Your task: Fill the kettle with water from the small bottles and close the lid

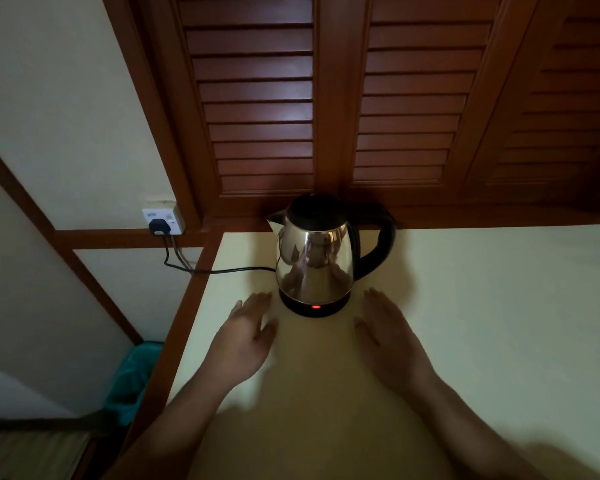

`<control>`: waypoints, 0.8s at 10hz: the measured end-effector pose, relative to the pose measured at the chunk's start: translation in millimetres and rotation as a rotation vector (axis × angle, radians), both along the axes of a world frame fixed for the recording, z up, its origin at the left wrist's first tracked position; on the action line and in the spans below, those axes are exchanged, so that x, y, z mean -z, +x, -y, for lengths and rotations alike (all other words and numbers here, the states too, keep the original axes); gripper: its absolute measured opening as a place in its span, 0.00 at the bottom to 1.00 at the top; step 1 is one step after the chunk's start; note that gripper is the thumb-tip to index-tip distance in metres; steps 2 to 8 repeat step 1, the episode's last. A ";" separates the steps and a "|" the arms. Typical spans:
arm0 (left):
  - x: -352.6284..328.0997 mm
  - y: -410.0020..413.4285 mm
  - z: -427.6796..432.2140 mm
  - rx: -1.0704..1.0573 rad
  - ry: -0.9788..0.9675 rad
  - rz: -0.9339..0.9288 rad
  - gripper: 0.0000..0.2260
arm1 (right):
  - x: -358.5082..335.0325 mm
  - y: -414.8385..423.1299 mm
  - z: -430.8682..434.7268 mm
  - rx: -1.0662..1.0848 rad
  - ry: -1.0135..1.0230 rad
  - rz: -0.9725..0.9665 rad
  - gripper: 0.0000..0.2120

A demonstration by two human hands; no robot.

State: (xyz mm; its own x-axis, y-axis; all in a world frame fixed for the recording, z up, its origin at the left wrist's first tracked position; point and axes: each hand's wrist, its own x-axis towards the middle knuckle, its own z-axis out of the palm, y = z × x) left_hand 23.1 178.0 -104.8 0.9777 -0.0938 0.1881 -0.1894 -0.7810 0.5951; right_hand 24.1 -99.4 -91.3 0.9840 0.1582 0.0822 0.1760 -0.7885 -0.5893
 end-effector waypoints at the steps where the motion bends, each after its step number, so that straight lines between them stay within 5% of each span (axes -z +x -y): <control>1: 9.0 2.2 1.4 -0.014 0.097 -0.023 0.23 | -0.7 -0.3 -4.1 -0.029 -0.142 0.014 0.29; 8: 9.0 2.2 1.4 -0.014 0.097 -0.023 0.23 | -0.7 -0.3 -4.1 -0.029 -0.142 0.014 0.29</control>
